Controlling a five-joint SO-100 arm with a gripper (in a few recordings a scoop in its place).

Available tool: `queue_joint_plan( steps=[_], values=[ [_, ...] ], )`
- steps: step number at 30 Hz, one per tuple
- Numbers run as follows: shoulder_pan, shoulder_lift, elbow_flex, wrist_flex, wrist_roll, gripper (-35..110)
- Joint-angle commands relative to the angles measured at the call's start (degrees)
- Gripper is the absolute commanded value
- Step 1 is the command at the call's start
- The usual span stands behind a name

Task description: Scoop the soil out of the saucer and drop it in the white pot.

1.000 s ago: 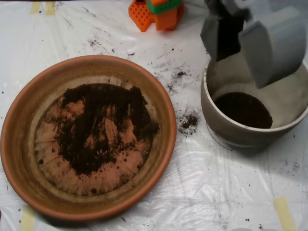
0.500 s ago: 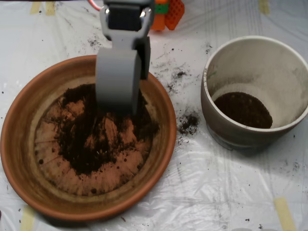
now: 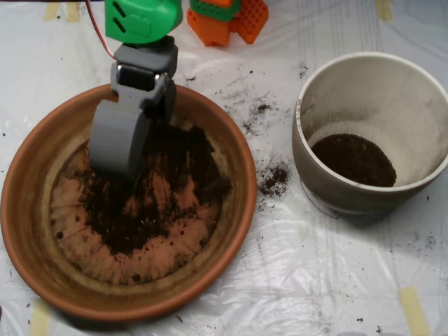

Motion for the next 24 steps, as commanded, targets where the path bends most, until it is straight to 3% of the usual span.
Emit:
queue_joint_plan(
  steps=[1, 13, 24],
  values=[
    [3.0, -3.8, -2.5, -2.9, -1.8, 55],
    [4.9, -27.7, -21.2, 2.5, -3.8, 56],
    [3.3, -42.4, -41.1, 17.2, -4.6, 55]
  ],
)
